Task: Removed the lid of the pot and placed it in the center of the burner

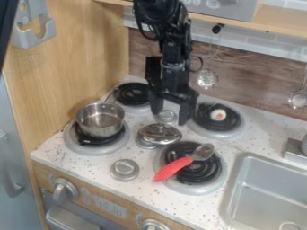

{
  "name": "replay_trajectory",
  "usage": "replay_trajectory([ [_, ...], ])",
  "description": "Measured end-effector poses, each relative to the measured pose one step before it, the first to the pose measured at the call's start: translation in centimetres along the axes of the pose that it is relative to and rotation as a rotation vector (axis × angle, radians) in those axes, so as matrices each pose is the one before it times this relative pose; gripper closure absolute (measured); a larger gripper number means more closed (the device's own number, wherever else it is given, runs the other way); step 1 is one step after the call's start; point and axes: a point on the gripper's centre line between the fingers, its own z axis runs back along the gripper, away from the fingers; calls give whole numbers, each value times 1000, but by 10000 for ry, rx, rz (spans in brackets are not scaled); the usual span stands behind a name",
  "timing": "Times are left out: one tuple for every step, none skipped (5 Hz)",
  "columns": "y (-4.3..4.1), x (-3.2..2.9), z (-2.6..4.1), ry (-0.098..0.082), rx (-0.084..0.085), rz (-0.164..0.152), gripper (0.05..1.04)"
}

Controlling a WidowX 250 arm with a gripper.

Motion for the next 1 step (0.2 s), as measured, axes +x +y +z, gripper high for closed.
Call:
replay_trajectory([
  [-103,-357,-219,130,-52,-40,84],
])
